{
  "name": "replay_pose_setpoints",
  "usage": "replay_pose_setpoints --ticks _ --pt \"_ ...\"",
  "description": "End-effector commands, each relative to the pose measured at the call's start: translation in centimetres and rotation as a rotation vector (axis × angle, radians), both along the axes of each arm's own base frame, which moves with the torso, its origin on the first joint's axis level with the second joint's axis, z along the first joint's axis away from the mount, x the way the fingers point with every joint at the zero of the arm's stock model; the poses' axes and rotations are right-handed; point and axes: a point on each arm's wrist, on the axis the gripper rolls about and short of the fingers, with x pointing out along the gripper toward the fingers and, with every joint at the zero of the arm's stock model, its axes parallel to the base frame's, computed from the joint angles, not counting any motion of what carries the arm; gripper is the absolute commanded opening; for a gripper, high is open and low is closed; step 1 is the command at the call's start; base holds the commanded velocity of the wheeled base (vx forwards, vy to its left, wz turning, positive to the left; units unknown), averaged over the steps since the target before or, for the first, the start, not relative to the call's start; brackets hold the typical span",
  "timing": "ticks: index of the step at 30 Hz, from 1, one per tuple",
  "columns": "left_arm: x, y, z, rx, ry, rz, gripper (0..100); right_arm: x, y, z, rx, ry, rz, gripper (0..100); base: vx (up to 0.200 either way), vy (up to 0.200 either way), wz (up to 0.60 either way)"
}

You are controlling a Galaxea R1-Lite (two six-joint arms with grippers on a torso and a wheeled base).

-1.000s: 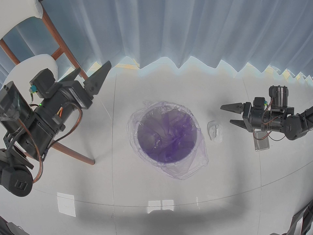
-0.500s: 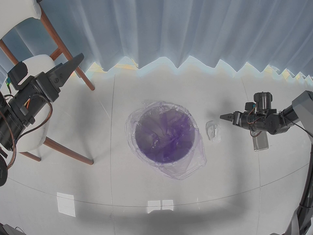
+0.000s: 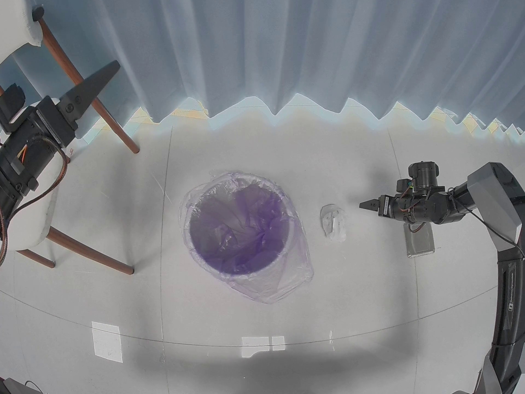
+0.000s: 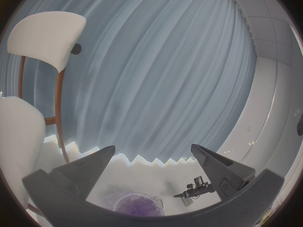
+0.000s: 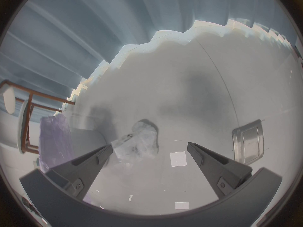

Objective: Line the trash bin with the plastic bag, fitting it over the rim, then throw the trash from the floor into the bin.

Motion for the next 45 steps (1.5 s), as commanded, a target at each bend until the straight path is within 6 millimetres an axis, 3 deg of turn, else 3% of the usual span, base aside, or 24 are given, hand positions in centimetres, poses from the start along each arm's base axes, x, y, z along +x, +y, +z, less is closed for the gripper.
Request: replay_pose_setpoints --ticks 1,6,12,16,23,34,35,41,45 --pt "0.1 0.1 0.5 -0.006 -0.015 0.005 100 0.8 1.5 -2.6 -0.033 0.028 0.025 100 0.000 0.000 0.00" --pt "0.0 0.5 -0.9 0.007 0.035 0.028 100 0.9 4.0 -3.2 -0.034 0.027 0.075 100 0.000 0.000 0.00" --pt "0.1 0.6 -1.0 0.019 0.081 0.033 100 0.7 6.5 -2.8 -0.027 0.016 0.122 100 0.000 0.200 0.00" --pt "0.2 0.5 -1.0 0.023 0.088 0.031 100 0.6 6.8 -3.0 -0.028 0.020 0.129 100 0.000 0.150 0.00" --pt "0.1 0.3 -0.7 0.026 0.076 0.010 100 0.9 6.8 -5.3 -0.047 0.047 0.120 100 0.000 0.000 0.00" --pt "0.1 0.3 -1.0 0.030 0.085 0.011 100 4.0 6.8 -7.5 -0.082 -0.002 0.054 100 0.000 0.000 0.00" --pt "0.1 0.3 -1.0 0.030 0.085 0.011 100 4.0 6.8 -7.5 -0.082 -0.002 0.054 0 0.000 0.000 0.00" --pt "0.1 0.3 -1.0 0.029 0.084 0.011 100 3.8 6.6 -7.2 -0.083 0.029 0.050 0 0.000 0.000 0.00" --pt "0.1 0.3 -1.0 0.030 0.085 0.011 100 3.2 6.5 -4.3 -0.069 0.002 0.043 0 0.000 0.000 0.00"
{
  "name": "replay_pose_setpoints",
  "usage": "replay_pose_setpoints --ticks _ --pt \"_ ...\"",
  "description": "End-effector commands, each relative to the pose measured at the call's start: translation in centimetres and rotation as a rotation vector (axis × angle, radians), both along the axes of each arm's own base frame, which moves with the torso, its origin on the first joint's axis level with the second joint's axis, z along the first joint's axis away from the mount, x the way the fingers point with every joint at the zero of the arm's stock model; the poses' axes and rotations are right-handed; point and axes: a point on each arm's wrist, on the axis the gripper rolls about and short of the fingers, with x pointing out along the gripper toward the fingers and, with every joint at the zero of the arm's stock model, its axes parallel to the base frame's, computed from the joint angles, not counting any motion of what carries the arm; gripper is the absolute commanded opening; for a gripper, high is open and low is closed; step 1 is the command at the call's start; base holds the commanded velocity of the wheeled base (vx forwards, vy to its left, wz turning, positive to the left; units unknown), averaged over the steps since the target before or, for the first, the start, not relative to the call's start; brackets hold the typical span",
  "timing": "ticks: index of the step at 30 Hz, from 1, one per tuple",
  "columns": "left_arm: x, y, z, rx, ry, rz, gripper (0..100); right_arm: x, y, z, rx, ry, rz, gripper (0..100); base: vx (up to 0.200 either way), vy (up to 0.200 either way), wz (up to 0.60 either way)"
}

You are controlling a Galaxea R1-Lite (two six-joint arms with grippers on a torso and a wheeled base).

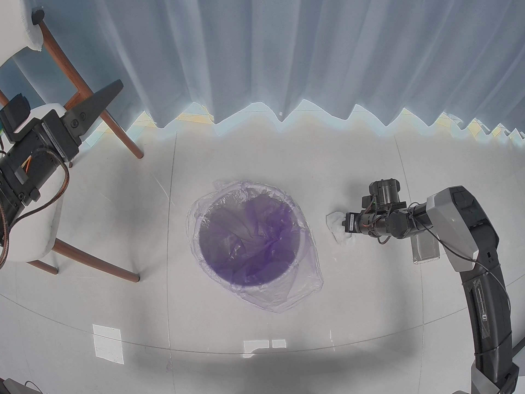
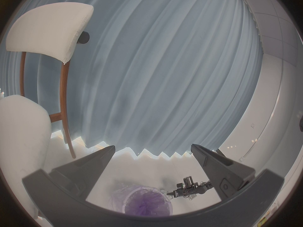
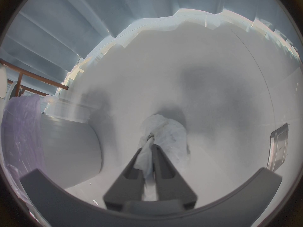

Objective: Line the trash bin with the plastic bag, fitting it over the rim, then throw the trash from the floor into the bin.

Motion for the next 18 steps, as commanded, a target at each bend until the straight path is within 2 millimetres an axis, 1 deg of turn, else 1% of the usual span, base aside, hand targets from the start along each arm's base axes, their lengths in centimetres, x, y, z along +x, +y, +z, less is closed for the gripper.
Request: replay_pose_setpoints --ticks 1,3,4,5,6,7,9,12,13,14,15,18 --pt "0.0 0.0 -0.1 0.000 0.003 0.000 100 -0.9 -0.1 3.2 0.019 -0.026 -0.009 0 0.000 0.000 0.00" --pt "0.0 0.0 -0.1 0.000 0.003 0.000 100 -2.1 -0.3 5.7 0.041 -0.032 -0.024 0 0.000 0.000 0.00" --pt "0.0 0.0 0.0 -0.001 0.000 0.000 100 -3.0 -0.4 7.2 0.057 -0.031 -0.034 0 0.000 0.000 0.00" --pt "0.0 0.0 0.0 -0.001 0.000 0.000 100 -3.9 -0.6 8.2 0.069 -0.028 -0.040 0 0.000 0.000 0.00" --pt "0.0 0.0 0.0 -0.001 0.000 0.001 100 -5.3 -0.9 9.9 0.090 -0.023 -0.051 0 0.000 0.000 0.00" --pt "0.0 0.0 0.1 -0.001 -0.002 0.001 100 -6.1 -1.0 10.8 0.097 -0.025 -0.051 0 0.000 0.000 0.00" --pt "0.0 0.0 0.1 -0.001 -0.002 0.001 100 -8.7 -1.4 12.7 0.127 -0.009 -0.045 0 0.000 0.000 0.00" --pt "0.0 0.0 0.0 0.000 -0.001 0.001 100 -12.6 -2.0 14.8 0.151 -0.004 -0.021 0 0.000 0.000 0.00" --pt "0.0 0.0 0.0 0.000 -0.001 0.001 100 -13.1 -2.0 15.1 0.152 -0.010 -0.019 0 0.000 0.000 0.00" --pt "0.1 0.0 0.0 0.001 0.001 0.001 100 -14.8 -2.2 16.2 0.158 -0.030 -0.013 0 0.000 0.000 0.00" --pt "0.1 0.0 0.0 0.001 0.001 0.001 100 -16.3 -2.0 17.0 0.162 -0.052 0.002 0 0.000 0.000 0.00" --pt "0.2 0.0 0.0 0.001 0.004 0.004 100 -19.4 -1.3 18.5 0.181 -0.093 0.055 0 0.000 0.000 0.00"
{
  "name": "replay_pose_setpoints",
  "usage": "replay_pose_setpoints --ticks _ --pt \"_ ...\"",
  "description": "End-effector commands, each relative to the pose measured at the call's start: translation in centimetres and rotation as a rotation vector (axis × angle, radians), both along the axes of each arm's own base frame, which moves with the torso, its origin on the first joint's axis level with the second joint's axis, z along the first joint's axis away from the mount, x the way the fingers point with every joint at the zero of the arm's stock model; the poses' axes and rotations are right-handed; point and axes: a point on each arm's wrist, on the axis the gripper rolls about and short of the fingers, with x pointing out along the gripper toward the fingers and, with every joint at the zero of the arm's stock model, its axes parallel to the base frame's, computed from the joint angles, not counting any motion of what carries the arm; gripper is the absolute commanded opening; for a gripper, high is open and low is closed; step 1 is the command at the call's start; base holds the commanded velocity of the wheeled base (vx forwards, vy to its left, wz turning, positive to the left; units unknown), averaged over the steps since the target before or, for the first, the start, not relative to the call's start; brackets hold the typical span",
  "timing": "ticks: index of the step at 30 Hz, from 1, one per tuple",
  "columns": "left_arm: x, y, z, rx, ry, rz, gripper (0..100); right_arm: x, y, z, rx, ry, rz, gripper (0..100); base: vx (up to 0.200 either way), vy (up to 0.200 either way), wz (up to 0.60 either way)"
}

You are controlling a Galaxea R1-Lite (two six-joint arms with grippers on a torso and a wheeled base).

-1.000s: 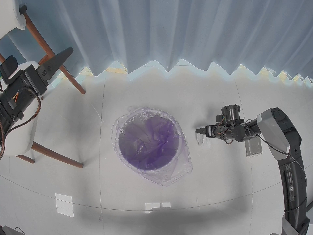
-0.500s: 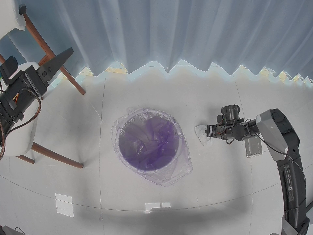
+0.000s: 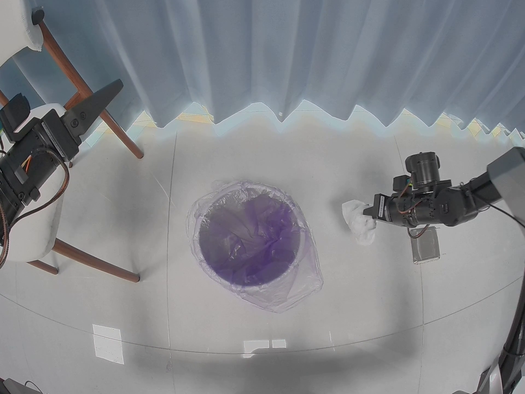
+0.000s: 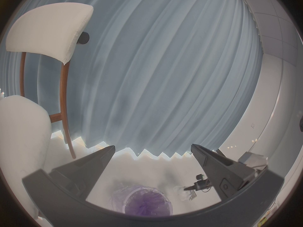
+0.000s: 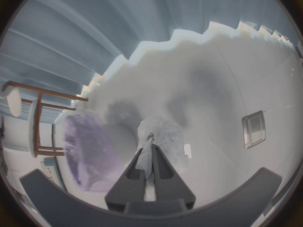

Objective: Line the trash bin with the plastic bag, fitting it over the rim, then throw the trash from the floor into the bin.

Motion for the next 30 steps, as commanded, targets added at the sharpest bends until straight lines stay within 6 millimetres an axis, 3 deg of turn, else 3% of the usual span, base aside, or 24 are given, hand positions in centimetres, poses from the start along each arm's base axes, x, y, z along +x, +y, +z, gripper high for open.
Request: replay_pose_setpoints --ticks 1,2,3,7,14,21,30 --pt "0.2 0.0 0.0 -0.001 0.002 0.006 100 -10.0 0.6 7.5 0.080 -0.153 0.101 0 0.000 0.000 0.00" --pt "0.2 0.0 0.0 -0.001 0.003 0.006 100 -10.4 0.7 7.7 0.084 -0.158 0.113 0 0.000 0.000 0.00" --pt "0.2 0.0 -0.1 0.000 0.006 0.005 100 -12.1 1.5 8.5 0.098 -0.179 0.157 0 0.000 0.000 0.00" --pt "0.0 -0.1 -0.3 0.002 0.012 -0.001 100 -14.5 2.9 9.7 0.128 -0.204 0.224 0 0.000 0.000 0.00" --pt "-1.9 0.2 -0.3 0.023 0.092 -0.013 100 -17.0 6.4 10.1 0.205 -0.158 0.331 0 0.000 0.057 0.00" --pt "-2.8 0.2 -0.2 0.044 0.132 -0.055 100 -15.3 7.7 8.0 0.194 -0.125 0.336 0 0.000 0.200 0.00" --pt "-2.8 0.2 -0.3 0.050 0.136 -0.078 100 -12.0 9.5 5.0 0.212 -0.188 0.328 0 0.000 0.000 0.00"
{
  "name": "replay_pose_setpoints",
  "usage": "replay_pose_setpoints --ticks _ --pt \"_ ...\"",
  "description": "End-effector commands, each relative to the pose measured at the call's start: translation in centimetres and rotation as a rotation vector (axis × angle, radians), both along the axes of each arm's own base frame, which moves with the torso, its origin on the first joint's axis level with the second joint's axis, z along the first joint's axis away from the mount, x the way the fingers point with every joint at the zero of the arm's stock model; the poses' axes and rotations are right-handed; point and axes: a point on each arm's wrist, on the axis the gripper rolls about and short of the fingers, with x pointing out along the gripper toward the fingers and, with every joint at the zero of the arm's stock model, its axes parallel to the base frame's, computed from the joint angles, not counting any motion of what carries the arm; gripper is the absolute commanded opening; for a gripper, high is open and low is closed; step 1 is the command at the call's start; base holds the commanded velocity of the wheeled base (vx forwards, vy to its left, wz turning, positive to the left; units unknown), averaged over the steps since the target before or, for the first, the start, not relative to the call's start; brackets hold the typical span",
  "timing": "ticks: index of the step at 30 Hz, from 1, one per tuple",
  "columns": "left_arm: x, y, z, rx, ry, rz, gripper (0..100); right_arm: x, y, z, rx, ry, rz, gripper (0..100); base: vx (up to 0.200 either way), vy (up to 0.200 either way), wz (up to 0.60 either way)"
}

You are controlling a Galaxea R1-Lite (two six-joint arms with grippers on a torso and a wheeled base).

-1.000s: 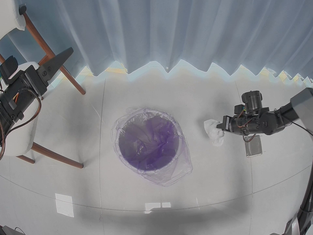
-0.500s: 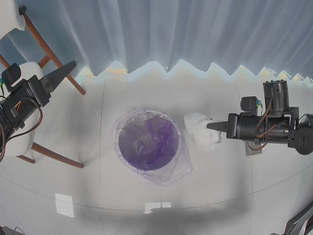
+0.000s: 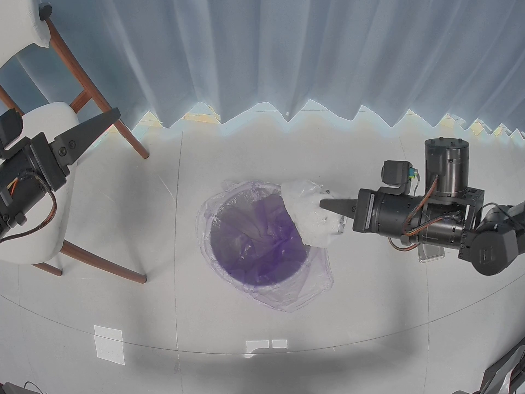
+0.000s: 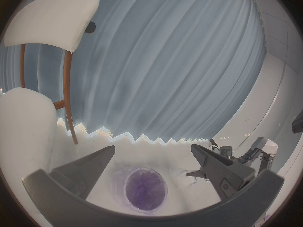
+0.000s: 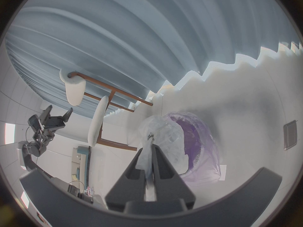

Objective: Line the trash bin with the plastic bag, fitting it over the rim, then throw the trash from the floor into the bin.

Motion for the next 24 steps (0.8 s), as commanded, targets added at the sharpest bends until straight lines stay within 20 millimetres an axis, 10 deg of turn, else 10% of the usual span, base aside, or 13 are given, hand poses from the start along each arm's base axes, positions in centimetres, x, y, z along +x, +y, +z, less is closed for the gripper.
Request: replay_pose_setpoints --ticks 1,24 --pt "-0.2 0.0 0.0 0.002 -0.005 -0.009 100 2.1 1.2 -3.3 -0.040 0.060 -0.006 0 0.000 0.000 0.00" --pt "-0.4 -0.4 -1.2 0.061 0.006 -0.028 100 9.7 5.5 -11.0 -0.012 -0.010 -0.035 0 0.000 0.000 0.00"
